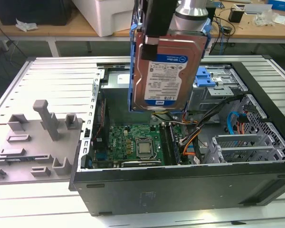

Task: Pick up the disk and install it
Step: 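Pick up the disk, then insert the disk into the insertion slot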

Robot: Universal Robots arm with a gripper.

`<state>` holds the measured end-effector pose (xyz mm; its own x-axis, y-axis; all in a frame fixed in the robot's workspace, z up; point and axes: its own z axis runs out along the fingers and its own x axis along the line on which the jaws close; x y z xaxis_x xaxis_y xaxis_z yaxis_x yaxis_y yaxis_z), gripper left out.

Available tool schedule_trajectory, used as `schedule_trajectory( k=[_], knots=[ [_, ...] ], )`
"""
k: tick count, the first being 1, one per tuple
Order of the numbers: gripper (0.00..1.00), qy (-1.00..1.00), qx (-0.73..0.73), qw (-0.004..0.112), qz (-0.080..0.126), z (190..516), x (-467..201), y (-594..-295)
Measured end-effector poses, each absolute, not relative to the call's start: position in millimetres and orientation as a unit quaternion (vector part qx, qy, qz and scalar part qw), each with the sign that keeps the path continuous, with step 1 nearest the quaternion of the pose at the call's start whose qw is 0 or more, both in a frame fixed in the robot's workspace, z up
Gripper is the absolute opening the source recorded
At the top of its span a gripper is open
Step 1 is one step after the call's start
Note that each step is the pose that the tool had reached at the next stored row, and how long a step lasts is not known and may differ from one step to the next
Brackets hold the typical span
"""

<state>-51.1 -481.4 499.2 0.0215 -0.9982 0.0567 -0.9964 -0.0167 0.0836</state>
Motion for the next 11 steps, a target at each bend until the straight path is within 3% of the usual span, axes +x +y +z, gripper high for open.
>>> schedule_trajectory(
  k=[11],
  knots=[
    [0.37,-0.699,0.713,0.051,-0.008,499.2,-50.4,-481.5]
  ],
)
